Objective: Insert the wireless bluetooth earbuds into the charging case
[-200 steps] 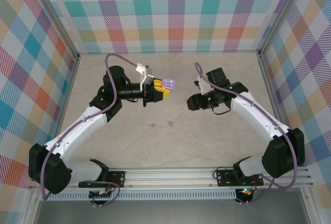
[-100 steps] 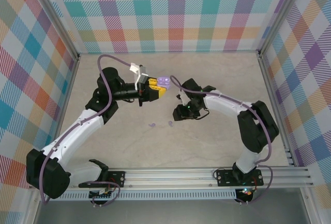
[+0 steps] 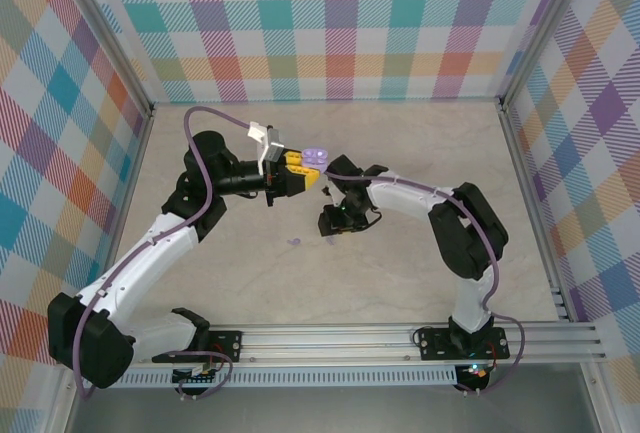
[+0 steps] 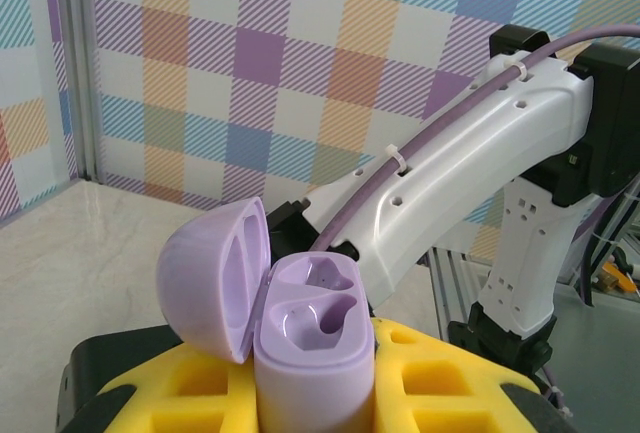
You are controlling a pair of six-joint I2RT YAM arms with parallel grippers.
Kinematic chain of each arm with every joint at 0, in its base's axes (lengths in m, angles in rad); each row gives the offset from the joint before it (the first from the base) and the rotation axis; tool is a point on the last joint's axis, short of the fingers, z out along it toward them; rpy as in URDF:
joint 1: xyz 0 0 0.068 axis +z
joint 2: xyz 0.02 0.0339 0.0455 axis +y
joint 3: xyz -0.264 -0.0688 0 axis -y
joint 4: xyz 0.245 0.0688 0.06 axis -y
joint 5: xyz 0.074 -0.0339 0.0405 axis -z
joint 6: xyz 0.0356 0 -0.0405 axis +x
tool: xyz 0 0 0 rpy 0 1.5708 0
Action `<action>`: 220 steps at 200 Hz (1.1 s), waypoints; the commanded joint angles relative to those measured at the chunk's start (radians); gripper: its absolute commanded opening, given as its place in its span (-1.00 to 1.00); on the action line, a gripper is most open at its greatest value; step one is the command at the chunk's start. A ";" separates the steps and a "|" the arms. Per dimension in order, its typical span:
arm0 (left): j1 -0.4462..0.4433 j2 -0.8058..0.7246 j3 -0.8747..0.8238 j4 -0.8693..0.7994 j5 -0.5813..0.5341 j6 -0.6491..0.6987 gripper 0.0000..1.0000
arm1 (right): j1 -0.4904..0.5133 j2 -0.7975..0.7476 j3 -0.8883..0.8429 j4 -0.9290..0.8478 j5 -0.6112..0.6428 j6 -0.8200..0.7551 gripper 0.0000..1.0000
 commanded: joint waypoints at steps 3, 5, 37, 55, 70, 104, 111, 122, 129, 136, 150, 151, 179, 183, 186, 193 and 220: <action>0.013 -0.030 -0.006 -0.006 0.006 0.012 -0.73 | 0.024 0.035 0.052 -0.054 0.050 0.008 -0.10; 0.013 -0.029 -0.004 -0.006 0.006 0.012 -0.73 | 0.025 0.037 0.054 -0.055 0.053 0.009 -0.11; 0.013 -0.027 -0.005 -0.007 0.008 0.013 -0.73 | 0.045 0.075 0.102 -0.086 0.098 0.029 -0.22; 0.015 -0.028 -0.003 -0.008 0.006 0.012 -0.73 | 0.058 0.098 0.129 -0.108 0.120 0.033 -0.23; 0.015 -0.028 -0.002 -0.010 0.009 0.013 -0.73 | 0.068 0.112 0.149 -0.130 0.144 0.037 -0.23; 0.015 -0.028 -0.005 -0.017 0.006 0.016 -0.73 | 0.085 0.144 0.183 -0.180 0.191 0.041 -0.23; 0.015 -0.029 -0.004 -0.017 0.007 0.016 -0.72 | 0.088 0.148 0.189 -0.183 0.195 0.040 -0.23; 0.015 -0.028 -0.006 -0.017 0.006 0.017 -0.73 | 0.091 0.156 0.197 -0.191 0.197 0.040 -0.24; 0.015 -0.027 -0.005 -0.017 0.006 0.017 -0.73 | 0.094 0.163 0.205 -0.200 0.204 0.040 -0.24; 0.015 -0.028 -0.005 -0.016 0.006 0.017 -0.73 | 0.096 0.170 0.213 -0.209 0.208 0.040 -0.24; 0.015 -0.026 -0.005 -0.018 0.006 0.018 -0.73 | 0.101 0.181 0.230 -0.230 0.222 0.040 -0.24; 0.015 -0.027 -0.005 -0.018 0.006 0.018 -0.72 | 0.101 0.182 0.231 -0.231 0.223 0.040 -0.24; 0.016 -0.023 -0.004 -0.017 0.006 0.019 -0.72 | 0.109 0.201 0.248 -0.252 0.238 0.033 -0.25; 0.016 -0.024 -0.004 -0.017 0.008 0.019 -0.72 | 0.110 0.204 0.249 -0.253 0.238 0.032 -0.25; 0.015 -0.023 -0.006 -0.017 0.007 0.019 -0.73 | 0.110 0.208 0.250 -0.253 0.238 0.032 -0.25; 0.017 -0.024 -0.005 -0.015 0.008 0.018 -0.72 | 0.110 0.213 0.251 -0.255 0.239 0.032 -0.25; 0.016 -0.025 -0.005 -0.017 0.008 0.019 -0.73 | 0.114 0.232 0.263 -0.269 0.244 0.035 -0.26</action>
